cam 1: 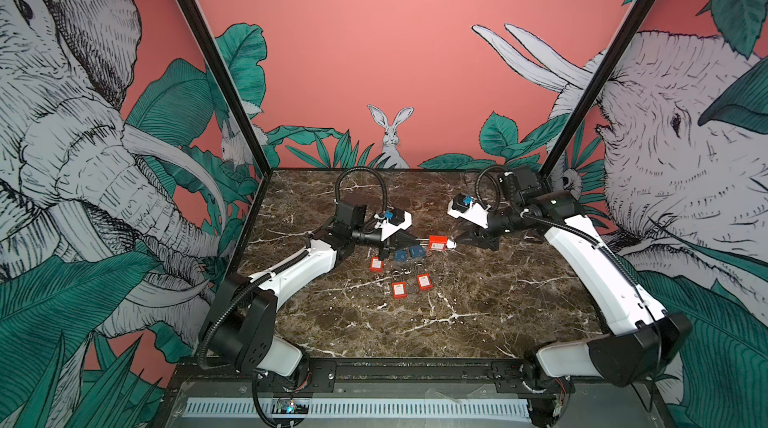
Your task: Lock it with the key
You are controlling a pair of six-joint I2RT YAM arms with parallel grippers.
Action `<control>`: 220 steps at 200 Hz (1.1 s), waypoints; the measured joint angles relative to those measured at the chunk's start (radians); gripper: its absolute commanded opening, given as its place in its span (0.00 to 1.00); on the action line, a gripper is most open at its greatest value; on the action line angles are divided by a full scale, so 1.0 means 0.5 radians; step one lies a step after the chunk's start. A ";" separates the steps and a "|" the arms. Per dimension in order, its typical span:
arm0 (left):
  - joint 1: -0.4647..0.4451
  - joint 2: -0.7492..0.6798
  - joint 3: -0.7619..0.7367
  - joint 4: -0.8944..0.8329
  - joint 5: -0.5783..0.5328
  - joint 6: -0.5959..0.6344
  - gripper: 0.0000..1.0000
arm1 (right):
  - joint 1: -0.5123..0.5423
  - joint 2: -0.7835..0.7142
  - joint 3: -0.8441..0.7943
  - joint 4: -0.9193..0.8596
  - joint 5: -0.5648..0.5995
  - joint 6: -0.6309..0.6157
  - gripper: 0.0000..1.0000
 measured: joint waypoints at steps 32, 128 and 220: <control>0.001 0.000 0.000 -0.005 0.000 -0.002 0.00 | 0.000 0.112 -0.009 -0.018 -0.037 -0.013 0.32; 0.001 -0.001 0.000 -0.005 -0.004 -0.026 0.00 | 0.002 0.173 -0.066 -0.023 -0.170 -0.046 0.08; 0.002 -0.001 0.001 -0.027 -0.020 -0.047 0.00 | 0.004 0.159 -0.121 -0.008 -0.196 -0.106 0.00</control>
